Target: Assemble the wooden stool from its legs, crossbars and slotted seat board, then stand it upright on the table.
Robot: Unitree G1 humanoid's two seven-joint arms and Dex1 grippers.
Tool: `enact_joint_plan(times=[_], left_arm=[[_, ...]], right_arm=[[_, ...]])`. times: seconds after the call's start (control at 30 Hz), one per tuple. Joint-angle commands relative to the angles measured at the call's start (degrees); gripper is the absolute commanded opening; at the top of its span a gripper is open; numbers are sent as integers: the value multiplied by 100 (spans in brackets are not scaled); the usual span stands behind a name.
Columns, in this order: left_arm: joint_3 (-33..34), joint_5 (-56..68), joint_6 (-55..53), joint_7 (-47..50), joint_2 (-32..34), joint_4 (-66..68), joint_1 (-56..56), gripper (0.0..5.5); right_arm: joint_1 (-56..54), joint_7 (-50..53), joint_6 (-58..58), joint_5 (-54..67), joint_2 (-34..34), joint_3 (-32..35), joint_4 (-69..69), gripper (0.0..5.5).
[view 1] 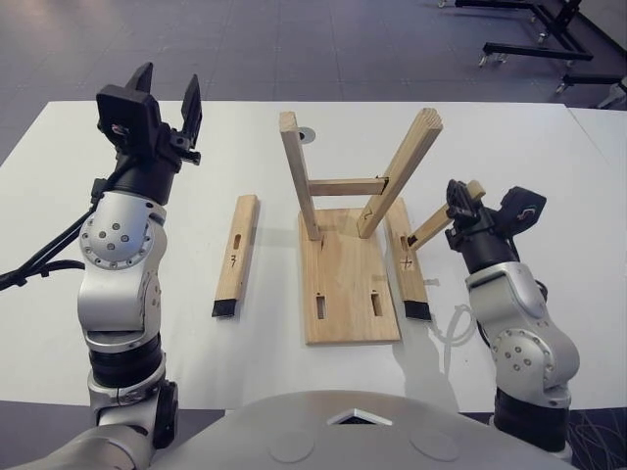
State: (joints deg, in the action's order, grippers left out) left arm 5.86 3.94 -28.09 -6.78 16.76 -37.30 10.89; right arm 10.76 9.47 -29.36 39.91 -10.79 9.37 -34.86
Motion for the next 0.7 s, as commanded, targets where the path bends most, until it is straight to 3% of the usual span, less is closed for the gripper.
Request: enact_joint_plan(times=[0.03,0.7], left_arm=[[-93,-3,-86,-97,44,154,203,257],[-185,-76,191,-275,66,602,375,257]], right_arm=[[50,-120,244,-324,207,-91,104,39],[-414,-694,712,-1427,502,-245,1008,39]])
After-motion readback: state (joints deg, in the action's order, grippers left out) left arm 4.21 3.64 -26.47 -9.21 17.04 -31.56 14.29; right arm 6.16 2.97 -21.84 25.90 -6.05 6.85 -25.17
